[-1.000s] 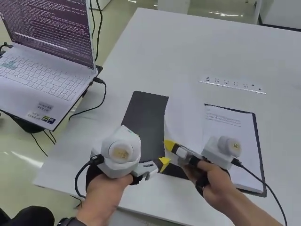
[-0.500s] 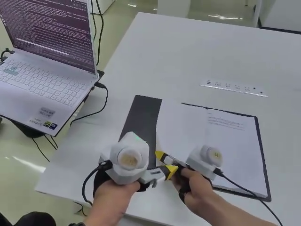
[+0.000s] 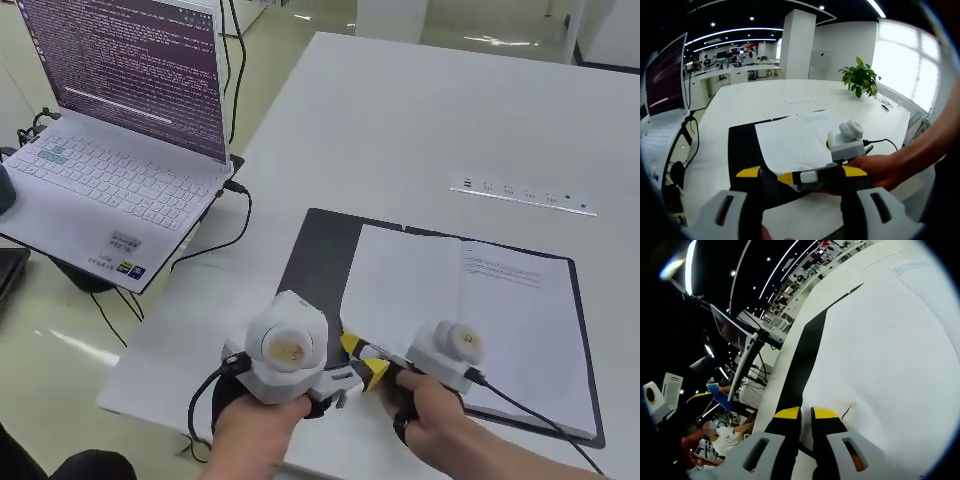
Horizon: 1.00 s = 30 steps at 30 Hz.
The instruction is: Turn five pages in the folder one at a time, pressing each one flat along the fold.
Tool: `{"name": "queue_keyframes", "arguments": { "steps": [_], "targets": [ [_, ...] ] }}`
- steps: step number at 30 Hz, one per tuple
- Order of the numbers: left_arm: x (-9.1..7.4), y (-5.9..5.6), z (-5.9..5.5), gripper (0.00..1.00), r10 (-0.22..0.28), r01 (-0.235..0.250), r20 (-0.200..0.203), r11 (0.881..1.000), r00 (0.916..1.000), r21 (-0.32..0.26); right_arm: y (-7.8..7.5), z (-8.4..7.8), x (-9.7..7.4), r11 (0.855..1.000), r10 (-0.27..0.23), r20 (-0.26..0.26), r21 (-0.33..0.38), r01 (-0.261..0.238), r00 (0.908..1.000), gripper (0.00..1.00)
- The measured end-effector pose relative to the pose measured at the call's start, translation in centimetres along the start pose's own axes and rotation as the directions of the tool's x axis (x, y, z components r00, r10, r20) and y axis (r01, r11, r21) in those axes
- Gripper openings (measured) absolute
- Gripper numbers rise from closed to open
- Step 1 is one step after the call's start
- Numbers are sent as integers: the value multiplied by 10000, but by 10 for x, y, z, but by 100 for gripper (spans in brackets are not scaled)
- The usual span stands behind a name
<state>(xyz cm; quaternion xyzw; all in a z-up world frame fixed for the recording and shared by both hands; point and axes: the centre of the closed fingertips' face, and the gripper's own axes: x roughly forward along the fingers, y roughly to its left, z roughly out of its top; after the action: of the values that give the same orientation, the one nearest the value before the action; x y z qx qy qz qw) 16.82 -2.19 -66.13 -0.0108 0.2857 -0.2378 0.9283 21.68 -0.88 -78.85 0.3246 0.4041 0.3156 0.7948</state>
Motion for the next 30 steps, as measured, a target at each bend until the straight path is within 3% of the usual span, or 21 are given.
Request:
{"name": "queue_keyframes", "arguments": {
  "steps": [5,7,9,16,20,30],
  "targets": [
    [0,3,-2,62,102,-102,21,9997,9999,-202,5,-2,3,9997,236,39,49,-236,9997,12],
    [0,3,-3,62,110,-108,47,9995,9999,-283,16,-2,5,9959,756,135,487,-762,9970,20],
    [-1,3,-3,62,123,-120,79,9994,9999,-334,16,-2,4,9959,810,135,391,-815,9966,27],
    [-1,4,-5,61,147,-142,119,9991,9998,-405,23,-3,-3,9939,1048,136,331,-1052,9944,37],
    [-4,21,-5,60,396,-378,227,9967,9990,-716,33,1,-22,9864,1535,-19,-594,-1533,9881,41],
    [-6,44,-1,52,376,-365,234,9984,9990,-434,13,35,-75,9886,939,998,-1272,-809,9906,39]
  ]
}}
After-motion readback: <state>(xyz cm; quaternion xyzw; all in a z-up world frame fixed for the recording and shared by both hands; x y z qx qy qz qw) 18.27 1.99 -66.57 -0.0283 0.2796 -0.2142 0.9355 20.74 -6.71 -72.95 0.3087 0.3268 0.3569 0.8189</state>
